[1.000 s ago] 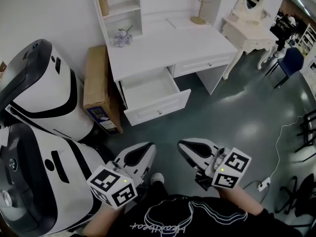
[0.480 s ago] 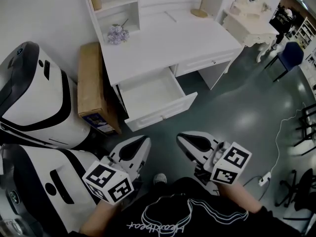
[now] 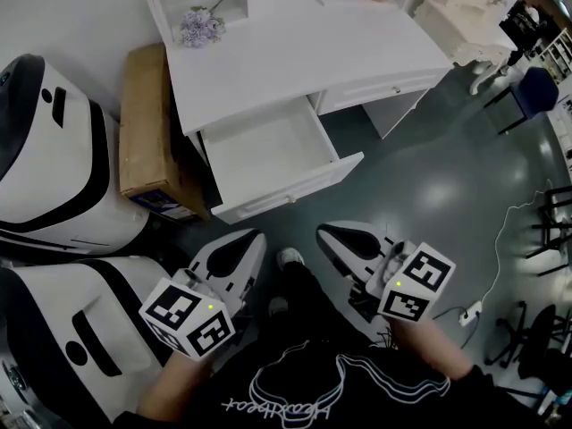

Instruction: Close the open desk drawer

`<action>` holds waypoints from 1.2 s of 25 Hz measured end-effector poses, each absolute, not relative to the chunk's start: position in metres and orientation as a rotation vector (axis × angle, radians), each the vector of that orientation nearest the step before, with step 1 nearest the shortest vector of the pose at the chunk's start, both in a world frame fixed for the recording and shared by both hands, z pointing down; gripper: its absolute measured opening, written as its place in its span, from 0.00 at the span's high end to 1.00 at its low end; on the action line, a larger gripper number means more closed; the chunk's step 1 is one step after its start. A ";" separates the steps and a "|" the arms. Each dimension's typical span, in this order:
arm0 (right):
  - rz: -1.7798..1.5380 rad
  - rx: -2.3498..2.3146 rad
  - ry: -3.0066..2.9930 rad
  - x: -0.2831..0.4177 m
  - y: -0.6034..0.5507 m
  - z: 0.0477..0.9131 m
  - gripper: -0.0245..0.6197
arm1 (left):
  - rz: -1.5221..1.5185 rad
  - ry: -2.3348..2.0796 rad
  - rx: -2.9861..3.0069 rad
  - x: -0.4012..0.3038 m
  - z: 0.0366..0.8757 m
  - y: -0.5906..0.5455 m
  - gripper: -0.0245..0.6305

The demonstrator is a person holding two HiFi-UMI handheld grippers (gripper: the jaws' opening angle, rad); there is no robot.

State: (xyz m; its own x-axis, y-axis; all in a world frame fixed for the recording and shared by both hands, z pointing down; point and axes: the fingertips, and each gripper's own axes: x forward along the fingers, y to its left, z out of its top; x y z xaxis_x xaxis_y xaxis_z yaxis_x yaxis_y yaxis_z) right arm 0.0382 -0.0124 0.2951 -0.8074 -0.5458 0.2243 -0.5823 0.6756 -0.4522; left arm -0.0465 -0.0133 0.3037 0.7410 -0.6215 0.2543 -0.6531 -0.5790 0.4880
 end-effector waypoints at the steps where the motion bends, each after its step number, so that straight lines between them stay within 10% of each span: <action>1: 0.799 0.944 -2.806 0.038 -0.019 0.299 0.95 | 0.078 -0.960 2.372 -0.046 0.307 -0.018 0.96; 30: 0.782 0.927 -2.573 0.038 -0.108 0.456 0.95 | 0.198 -1.005 2.184 -0.042 0.410 -0.070 0.96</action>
State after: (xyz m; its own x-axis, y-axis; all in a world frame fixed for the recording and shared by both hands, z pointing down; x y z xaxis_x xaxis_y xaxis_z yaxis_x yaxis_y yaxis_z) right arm 0.0380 -0.1078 0.4563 -0.7485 -0.4960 0.4401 -0.6570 0.6445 -0.3911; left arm -0.0423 -0.0703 0.4104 0.6854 -0.6033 0.4076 -0.7130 -0.4425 0.5439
